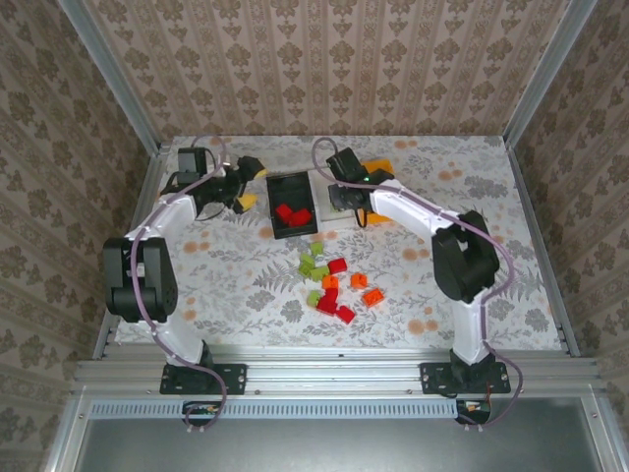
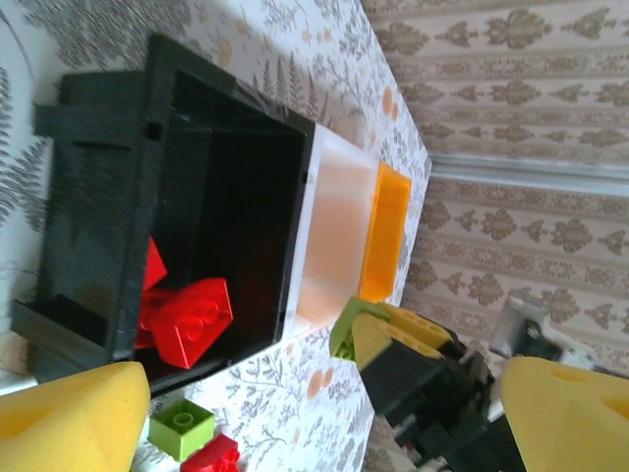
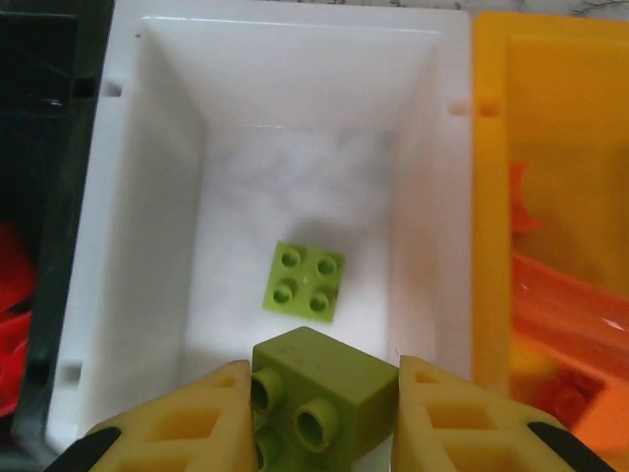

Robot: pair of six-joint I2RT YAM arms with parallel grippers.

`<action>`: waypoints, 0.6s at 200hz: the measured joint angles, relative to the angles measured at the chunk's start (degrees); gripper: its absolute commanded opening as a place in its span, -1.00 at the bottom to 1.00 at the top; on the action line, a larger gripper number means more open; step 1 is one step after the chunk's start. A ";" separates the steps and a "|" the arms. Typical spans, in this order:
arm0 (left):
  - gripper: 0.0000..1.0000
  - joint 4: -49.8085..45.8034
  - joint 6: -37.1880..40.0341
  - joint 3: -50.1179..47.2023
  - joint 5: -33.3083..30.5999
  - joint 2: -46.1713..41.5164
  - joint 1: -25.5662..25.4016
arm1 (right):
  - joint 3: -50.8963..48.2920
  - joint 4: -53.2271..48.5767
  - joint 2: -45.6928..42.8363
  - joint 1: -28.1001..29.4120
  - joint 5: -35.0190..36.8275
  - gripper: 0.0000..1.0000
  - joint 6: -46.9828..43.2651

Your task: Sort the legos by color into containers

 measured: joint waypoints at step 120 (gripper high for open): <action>0.90 0.09 -0.07 0.00 0.07 -0.04 -1.11 | -4.26 -3.30 -12.52 2.56 0.74 0.16 -2.91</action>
